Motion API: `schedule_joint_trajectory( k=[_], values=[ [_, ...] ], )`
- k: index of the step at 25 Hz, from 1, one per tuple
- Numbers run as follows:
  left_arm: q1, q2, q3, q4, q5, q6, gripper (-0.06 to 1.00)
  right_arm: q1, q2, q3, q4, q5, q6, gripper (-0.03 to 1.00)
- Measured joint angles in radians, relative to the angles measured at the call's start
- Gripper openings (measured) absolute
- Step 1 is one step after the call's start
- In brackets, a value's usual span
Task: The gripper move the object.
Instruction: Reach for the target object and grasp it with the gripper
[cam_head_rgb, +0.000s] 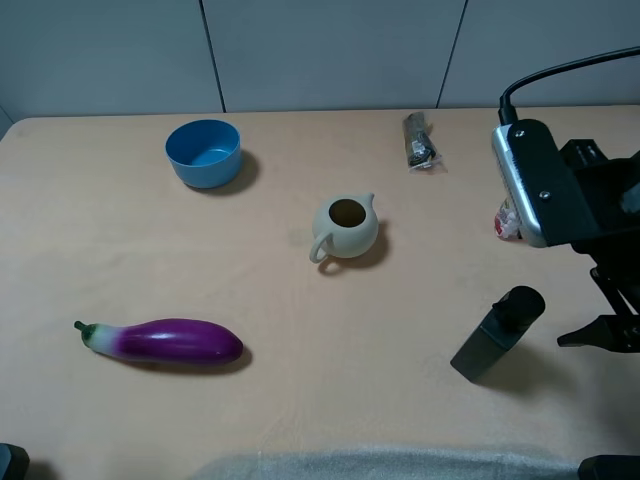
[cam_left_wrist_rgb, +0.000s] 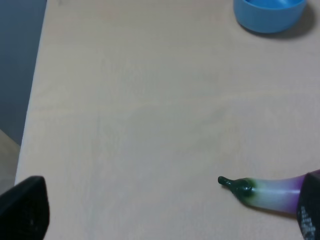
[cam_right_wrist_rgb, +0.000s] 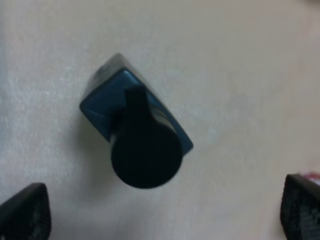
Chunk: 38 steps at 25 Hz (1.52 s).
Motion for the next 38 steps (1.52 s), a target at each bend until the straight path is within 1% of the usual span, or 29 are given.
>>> schedule_joint_trajectory(
  k=[4, 8, 15, 21, 28, 34, 38],
  values=[
    [0.0, 0.0, 0.0, 0.0, 0.0, 0.0, 0.99, 0.0, 0.037, 0.0, 0.013, -0.007, -0.129, 0.69],
    [0.0, 0.0, 0.0, 0.0, 0.0, 0.0, 0.99, 0.0, 0.075, 0.0, 0.013, -0.014, -0.221, 0.69],
    [0.0, 0.0, 0.0, 0.0, 0.0, 0.0, 0.99, 0.0, 0.149, 0.0, 0.02, -0.015, -0.309, 0.69],
    [0.0, 0.0, 0.0, 0.0, 0.0, 0.0, 0.99, 0.0, 0.2, 0.0, 0.02, -0.023, -0.337, 0.69],
    [0.0, 0.0, 0.0, 0.0, 0.0, 0.0, 0.99, 0.0, 0.217, 0.003, 0.02, -0.067, -0.344, 0.69],
    [0.0, 0.0, 0.0, 0.0, 0.0, 0.0, 0.99, 0.0, 0.232, 0.074, 0.036, -0.158, -0.352, 0.69],
    [0.0, 0.0, 0.0, 0.0, 0.0, 0.0, 0.99, 0.0, 0.232, 0.098, 0.04, -0.184, -0.355, 0.69]
  ],
)
